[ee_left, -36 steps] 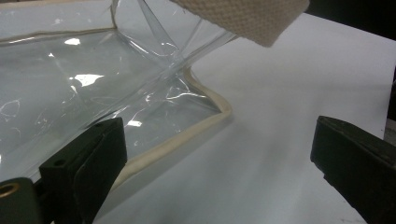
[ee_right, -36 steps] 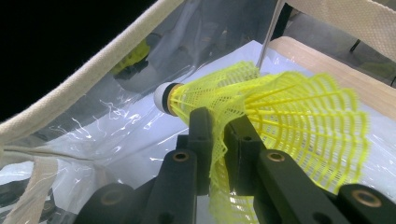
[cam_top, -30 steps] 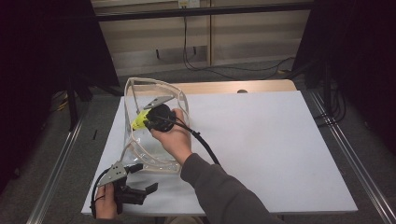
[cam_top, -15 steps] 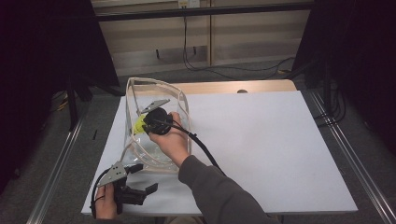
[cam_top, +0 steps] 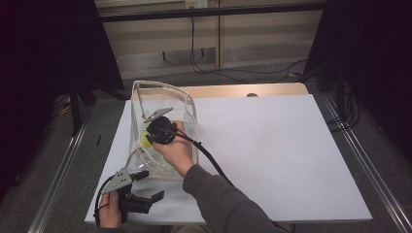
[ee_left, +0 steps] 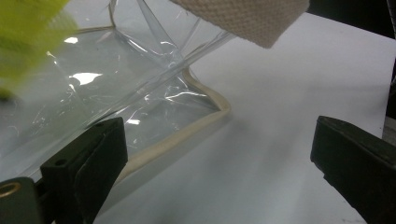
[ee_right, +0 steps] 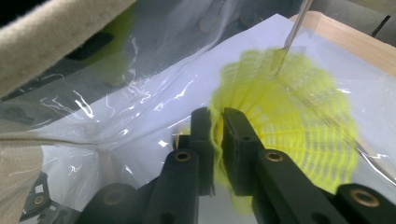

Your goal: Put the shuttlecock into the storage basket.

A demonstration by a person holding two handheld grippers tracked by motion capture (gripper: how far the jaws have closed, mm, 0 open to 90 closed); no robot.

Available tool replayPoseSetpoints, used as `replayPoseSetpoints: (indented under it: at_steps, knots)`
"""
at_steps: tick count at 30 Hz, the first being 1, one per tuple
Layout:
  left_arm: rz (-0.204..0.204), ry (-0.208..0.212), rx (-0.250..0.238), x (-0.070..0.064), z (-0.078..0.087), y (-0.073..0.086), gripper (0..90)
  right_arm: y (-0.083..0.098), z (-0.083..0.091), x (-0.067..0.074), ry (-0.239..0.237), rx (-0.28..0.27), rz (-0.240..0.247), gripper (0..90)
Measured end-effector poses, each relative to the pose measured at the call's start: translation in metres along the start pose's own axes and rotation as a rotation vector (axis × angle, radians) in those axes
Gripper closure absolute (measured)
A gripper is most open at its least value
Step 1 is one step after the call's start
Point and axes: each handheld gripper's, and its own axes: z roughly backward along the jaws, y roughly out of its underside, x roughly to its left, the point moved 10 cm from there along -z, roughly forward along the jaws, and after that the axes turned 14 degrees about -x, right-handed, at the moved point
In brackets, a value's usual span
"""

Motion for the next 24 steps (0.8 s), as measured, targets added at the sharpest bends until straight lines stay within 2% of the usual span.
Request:
replayPoseSetpoints:
  at_steps: [4,5,12,24]
  knots:
    - [0.000,0.003,-0.001,-0.0001,0.0000,0.0001,3.5,0.0028,-0.0008,0.0004,-0.003,0.016,-0.002,82.4]
    - [0.004,0.020,-0.003,-0.0009,0.0000,0.0000,3.6,0.0035,-0.0010,0.0002,-0.003,0.019,-0.008,80.7]
    - [0.003,0.018,-0.003,-0.0008,0.0000,0.0000,3.9,0.0068,-0.0021,0.0008,-0.010,0.037,-0.021,68.6]
    - [0.003,0.016,-0.002,-0.0009,-0.0001,0.0000,3.9,0.0076,0.0010,-0.0007,0.001,0.048,-0.037,61.0]
